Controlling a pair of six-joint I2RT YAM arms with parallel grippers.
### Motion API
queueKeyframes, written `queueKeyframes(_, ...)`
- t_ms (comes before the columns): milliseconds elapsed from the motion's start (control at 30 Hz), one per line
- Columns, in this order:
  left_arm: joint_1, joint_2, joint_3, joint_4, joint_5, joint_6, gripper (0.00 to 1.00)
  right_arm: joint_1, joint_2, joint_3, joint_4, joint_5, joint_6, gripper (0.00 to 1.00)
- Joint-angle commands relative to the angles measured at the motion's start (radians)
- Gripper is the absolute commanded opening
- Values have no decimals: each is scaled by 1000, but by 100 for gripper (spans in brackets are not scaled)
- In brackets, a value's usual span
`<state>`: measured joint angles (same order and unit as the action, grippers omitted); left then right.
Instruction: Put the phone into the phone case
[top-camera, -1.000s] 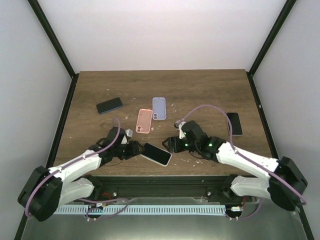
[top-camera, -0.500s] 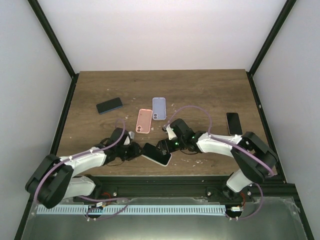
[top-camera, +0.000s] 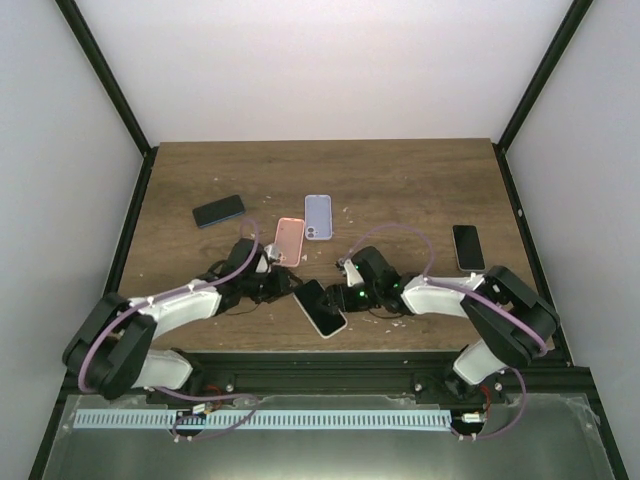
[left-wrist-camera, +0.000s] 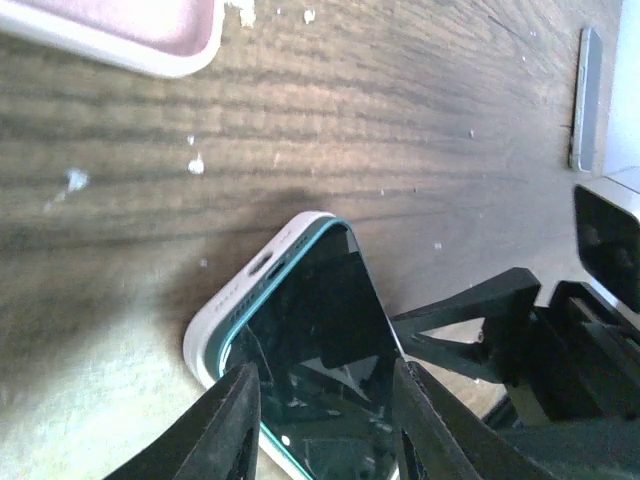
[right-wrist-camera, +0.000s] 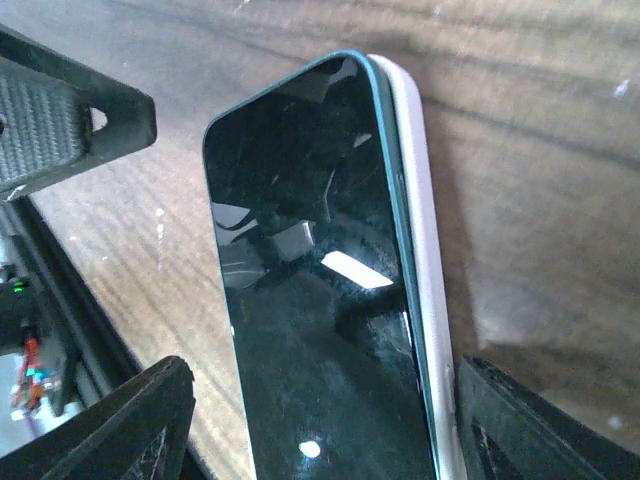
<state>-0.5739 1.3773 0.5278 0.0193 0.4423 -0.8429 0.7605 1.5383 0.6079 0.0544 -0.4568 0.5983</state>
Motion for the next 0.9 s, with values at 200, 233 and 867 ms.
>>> queueKeyframes(200, -4, -104, -189, 100, 72, -83, 40, 11, 15, -117, 254, -95, 282, 73)
queueKeyframes(233, -3, -97, -197, 119, 83, -82, 39, 11, 20, -111, 257, -90, 286, 73)
queueKeyframes(867, -11, -145, -234, 99, 65, -47, 21, 26, 41, -124, 506, -248, 431, 70)
